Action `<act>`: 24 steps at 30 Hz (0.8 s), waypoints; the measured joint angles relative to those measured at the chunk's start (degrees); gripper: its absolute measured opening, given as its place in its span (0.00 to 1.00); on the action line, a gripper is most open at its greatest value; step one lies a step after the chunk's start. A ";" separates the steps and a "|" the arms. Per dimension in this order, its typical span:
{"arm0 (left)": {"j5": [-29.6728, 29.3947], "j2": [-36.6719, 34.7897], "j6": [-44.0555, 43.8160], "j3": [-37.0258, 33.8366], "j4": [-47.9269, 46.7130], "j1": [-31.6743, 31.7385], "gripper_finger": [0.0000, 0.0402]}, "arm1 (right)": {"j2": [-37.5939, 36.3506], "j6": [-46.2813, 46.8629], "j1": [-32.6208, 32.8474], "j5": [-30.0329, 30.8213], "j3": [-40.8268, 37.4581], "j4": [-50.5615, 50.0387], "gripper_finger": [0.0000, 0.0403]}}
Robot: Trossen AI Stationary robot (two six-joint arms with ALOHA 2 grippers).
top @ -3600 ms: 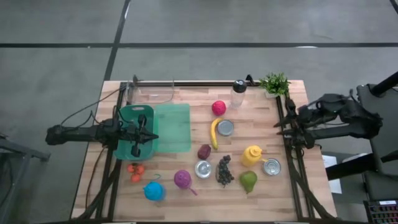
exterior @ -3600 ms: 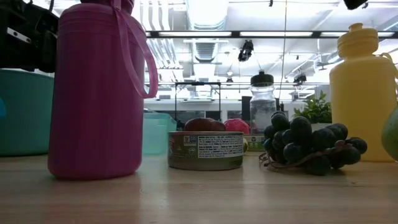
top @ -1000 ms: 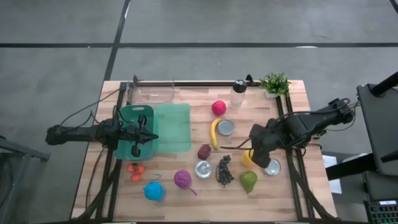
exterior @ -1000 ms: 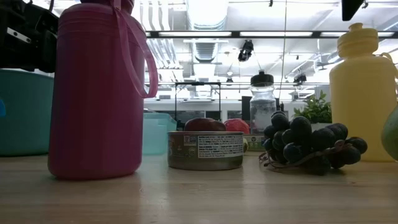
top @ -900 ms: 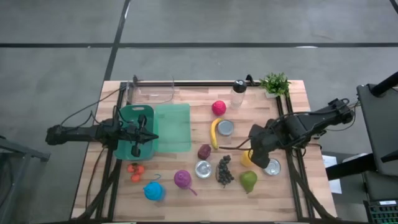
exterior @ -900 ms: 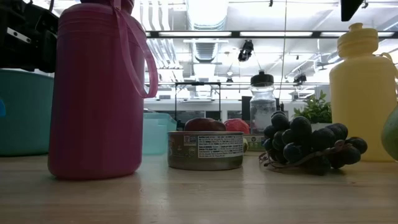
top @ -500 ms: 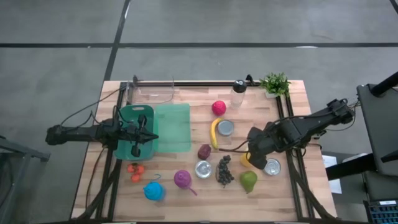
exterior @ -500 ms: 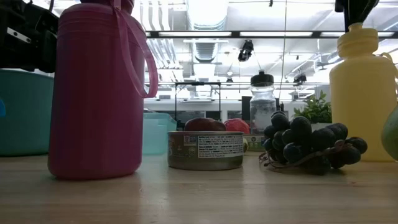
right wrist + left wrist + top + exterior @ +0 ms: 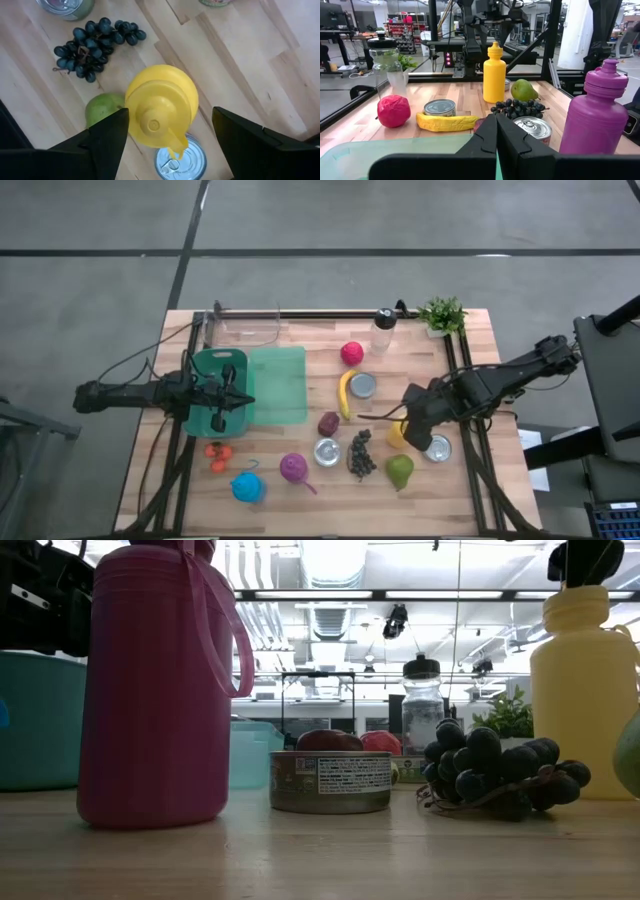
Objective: Pick & Place Food Item
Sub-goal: Put the yellow water bottle into the transparent bin
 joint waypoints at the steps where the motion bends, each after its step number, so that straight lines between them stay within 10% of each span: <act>1: 0.00 0.00 0.02 0.00 0.00 0.01 0.00 | -0.06 0.02 0.00 0.03 -0.26 0.27 0.71; 24: 0.01 0.00 0.01 0.01 0.00 -0.01 0.00 | -0.29 -0.11 -0.07 1.03 0.21 -0.05 0.71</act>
